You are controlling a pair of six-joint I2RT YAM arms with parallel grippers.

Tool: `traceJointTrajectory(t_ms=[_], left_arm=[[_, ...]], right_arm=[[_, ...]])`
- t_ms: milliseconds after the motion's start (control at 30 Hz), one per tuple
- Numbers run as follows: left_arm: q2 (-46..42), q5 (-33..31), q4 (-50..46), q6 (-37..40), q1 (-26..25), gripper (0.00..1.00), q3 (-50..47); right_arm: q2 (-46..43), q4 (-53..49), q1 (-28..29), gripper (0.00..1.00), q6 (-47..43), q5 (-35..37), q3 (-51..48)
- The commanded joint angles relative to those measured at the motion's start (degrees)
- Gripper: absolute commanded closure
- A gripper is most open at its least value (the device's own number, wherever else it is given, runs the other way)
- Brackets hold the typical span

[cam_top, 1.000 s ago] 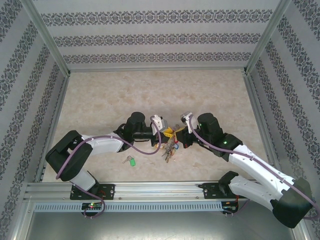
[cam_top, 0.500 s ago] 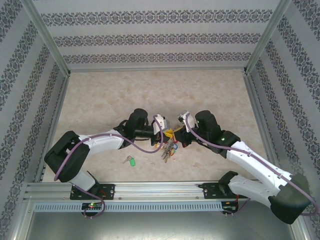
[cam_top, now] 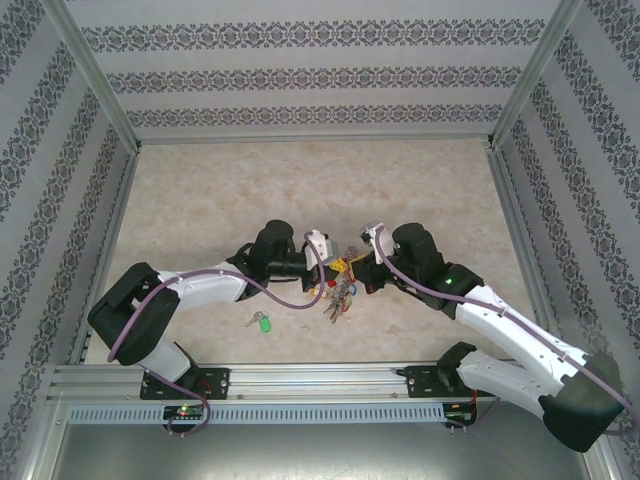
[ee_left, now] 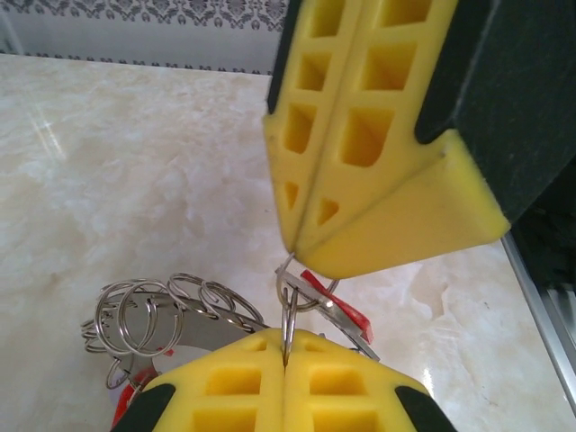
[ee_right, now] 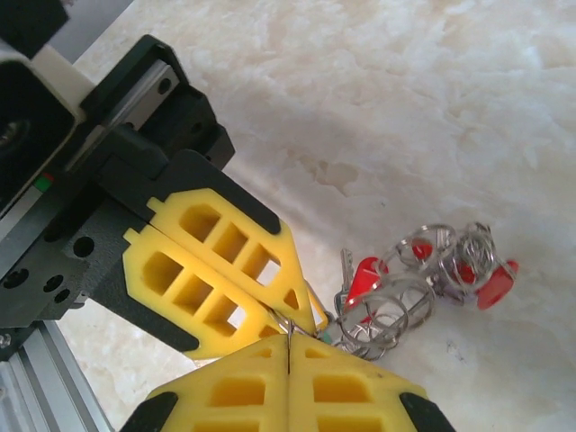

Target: Put the keys on the keyring

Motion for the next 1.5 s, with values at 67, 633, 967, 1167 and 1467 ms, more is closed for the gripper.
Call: traceJointTrajectory(t_ms=[67,633,967,1167,1467], left_arm=[[0.25,-4.34,10.67,-6.19,0.32,1.00,-2.62],[2.99,-4.78,21.23,-11.77,0.26,1.00,-4.16],[5.37,-4.41,28.57,-15.99,0.26,1.00,-4.73],[6.47,-3.90,31.91,-17.58,0.28,1.00,-4.88],[9.38,-3.20,40.38,-22.18,0.26,1.00,-4.85]], right_arm=[[-0.13,0.51,-2.19,1.00,6.87,-0.80,-1.43],[2.27,3.18,-6.04,1.00,13.01,-6.57,-5.56],[5.95,4.83,-8.65,1.00,16.38,-11.38,-6.63],[6.48,8.98,-10.12,1.00,19.05,-13.72,-8.18],[4.58,12.19,-14.94,1.00,21.64,-22.50,-9.97]])
